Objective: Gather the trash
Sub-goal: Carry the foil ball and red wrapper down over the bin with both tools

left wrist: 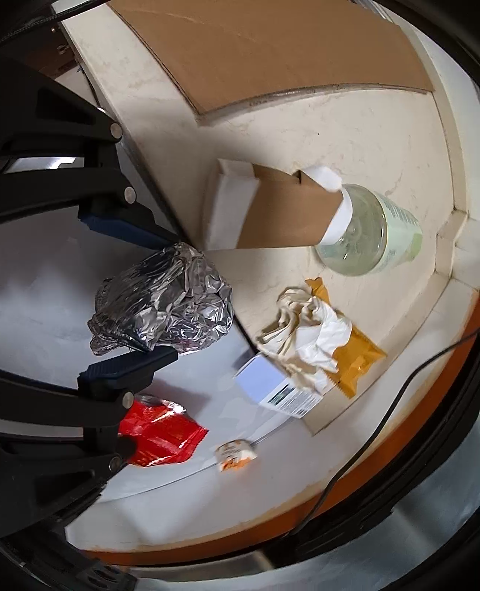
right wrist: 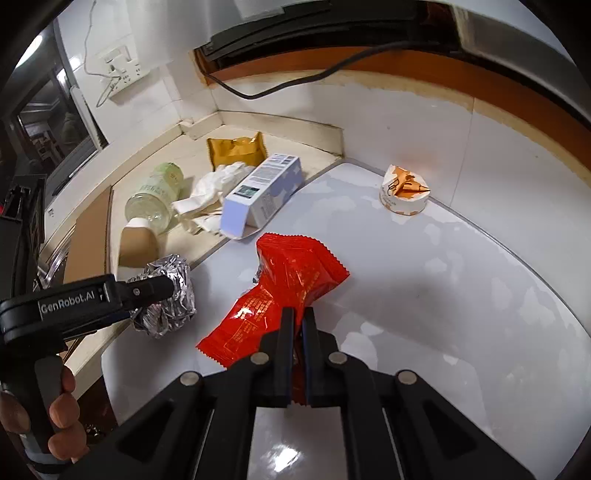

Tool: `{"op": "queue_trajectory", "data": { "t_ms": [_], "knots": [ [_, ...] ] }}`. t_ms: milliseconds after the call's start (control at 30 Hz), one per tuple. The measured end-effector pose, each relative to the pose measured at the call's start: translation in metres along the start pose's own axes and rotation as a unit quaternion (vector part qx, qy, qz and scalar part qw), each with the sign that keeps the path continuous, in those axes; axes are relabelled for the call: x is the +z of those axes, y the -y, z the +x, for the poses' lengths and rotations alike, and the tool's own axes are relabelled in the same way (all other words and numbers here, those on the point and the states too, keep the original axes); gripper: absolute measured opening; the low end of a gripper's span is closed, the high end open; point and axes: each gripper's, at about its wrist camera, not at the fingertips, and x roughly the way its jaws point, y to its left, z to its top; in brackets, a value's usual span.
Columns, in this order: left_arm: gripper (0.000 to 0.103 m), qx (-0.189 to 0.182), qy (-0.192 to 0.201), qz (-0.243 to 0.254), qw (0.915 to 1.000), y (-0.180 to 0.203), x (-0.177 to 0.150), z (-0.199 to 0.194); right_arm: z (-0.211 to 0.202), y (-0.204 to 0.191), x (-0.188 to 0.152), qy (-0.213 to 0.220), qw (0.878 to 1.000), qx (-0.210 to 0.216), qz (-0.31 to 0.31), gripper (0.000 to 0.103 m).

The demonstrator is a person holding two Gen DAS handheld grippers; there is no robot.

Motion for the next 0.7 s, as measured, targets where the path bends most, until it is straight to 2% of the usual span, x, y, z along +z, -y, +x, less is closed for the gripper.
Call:
{"op": "queue_trajectory", "data": {
  "t_ms": [400,700],
  "knots": [
    [0.052,-0.003,0.002,0.09,0.9959,-0.023,-0.062,-0.073,-0.046,-0.047,-0.041,-0.004,0.999,0.022,-0.025,0.004],
    [0.052,0.01,0.007,0.121,0.9926,-0.067,-0.11,-0.129,-0.074,-0.106,-0.084,-0.023,0.996,0.041,-0.077,0.004]
  ]
}}
